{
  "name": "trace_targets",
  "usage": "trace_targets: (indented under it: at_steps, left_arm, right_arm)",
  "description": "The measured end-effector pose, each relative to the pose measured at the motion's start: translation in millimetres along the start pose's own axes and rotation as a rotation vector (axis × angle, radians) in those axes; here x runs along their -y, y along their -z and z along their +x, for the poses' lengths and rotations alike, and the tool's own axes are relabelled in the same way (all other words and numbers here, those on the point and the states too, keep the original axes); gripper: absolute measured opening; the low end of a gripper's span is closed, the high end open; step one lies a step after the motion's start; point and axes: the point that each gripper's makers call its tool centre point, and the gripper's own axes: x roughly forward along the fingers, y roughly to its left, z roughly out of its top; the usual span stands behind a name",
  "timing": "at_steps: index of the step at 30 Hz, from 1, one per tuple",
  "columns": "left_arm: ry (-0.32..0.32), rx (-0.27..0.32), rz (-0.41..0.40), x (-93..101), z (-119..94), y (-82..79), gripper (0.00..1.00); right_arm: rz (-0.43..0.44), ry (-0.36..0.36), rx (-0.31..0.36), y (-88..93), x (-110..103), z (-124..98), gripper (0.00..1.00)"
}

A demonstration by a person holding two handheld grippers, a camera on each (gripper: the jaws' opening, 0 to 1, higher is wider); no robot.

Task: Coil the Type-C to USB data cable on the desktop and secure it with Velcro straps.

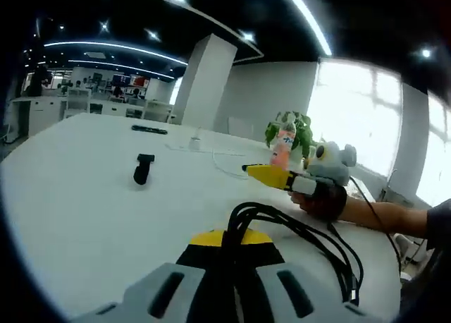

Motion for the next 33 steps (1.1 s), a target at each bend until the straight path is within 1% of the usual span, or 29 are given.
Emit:
trace_targets:
  at_steps: [1, 3, 4, 5, 7, 8, 9, 10, 12, 13, 15, 17, 21, 24, 27, 29, 31, 33]
  left_arm:
    - [-0.003, -0.004, 0.002, 0.3, 0, 1.5, 0.04]
    - [-0.005, -0.010, 0.002, -0.2, 0, 3.3, 0.04]
    - [-0.005, -0.012, 0.003, -0.2, 0, 3.7, 0.04]
    - [-0.004, -0.014, 0.006, 0.7, 0, 4.6, 0.04]
    - [-0.005, -0.019, 0.011, 1.6, -1, 6.0, 0.04]
    - [-0.011, -0.029, 0.027, 0.4, 0, 8.3, 0.04]
    - [-0.012, -0.032, 0.031, 0.9, -1, 9.8, 0.04]
    - [-0.011, -0.034, 0.033, 2.0, -1, 11.1, 0.04]
    - [-0.004, -0.031, 0.024, 4.3, -2, 11.6, 0.04]
    - [-0.003, -0.029, 0.019, 5.3, -2, 11.9, 0.04]
    - [-0.006, -0.030, 0.015, 5.8, -2, 13.1, 0.04]
    - [-0.013, -0.034, 0.020, 6.4, -3, 15.6, 0.04]
    - [-0.017, -0.035, 0.013, 8.0, -3, 17.3, 0.04]
    - [-0.024, -0.039, 0.018, 8.9, -3, 19.8, 0.04]
    - [-0.030, -0.041, 0.020, 7.9, -3, 20.6, 0.04]
    - [-0.034, -0.044, 0.023, 7.4, -3, 21.6, 0.04]
    - [-0.036, -0.045, 0.024, 6.6, -3, 21.7, 0.04]
    - [-0.034, -0.044, 0.017, 6.1, -3, 21.3, 0.04]
  right_arm:
    - [-0.057, 0.010, -0.025, 3.0, 2, 9, 0.20]
    - [-0.078, -0.002, -0.041, 6.8, -1, 26, 0.23]
    - [-0.124, -0.021, -0.039, 7.0, -7, 42, 0.27]
    - [-0.186, -0.026, -0.050, 8.5, -10, 58, 0.29]
    - [-0.232, -0.025, -0.065, 11.2, -13, 68, 0.35]
    - [-0.315, -0.044, -0.095, 16.3, -19, 80, 0.37]
    - [-0.376, -0.063, -0.105, 18.8, -22, 86, 0.37]
    - [-0.404, -0.071, -0.111, 20.3, -22, 91, 0.36]
    - [-0.406, -0.079, -0.120, 23.0, -19, 99, 0.36]
    - [-0.421, -0.078, -0.131, 24.8, -18, 103, 0.35]
    - [-0.472, -0.089, -0.147, 28.4, -18, 106, 0.34]
    - [-0.495, -0.094, -0.142, 26.2, -18, 112, 0.32]
    - [-0.506, -0.111, -0.139, 25.3, -16, 126, 0.30]
    - [-0.519, -0.132, -0.144, 27.7, -20, 134, 0.25]
    - [-0.529, -0.152, -0.153, 29.0, -23, 141, 0.18]
    - [-0.519, -0.162, -0.144, 27.6, -25, 143, 0.13]
    - [-0.475, -0.159, -0.126, 24.2, -25, 142, 0.04]
    - [-0.422, -0.174, -0.103, 20.3, -26, 141, 0.02]
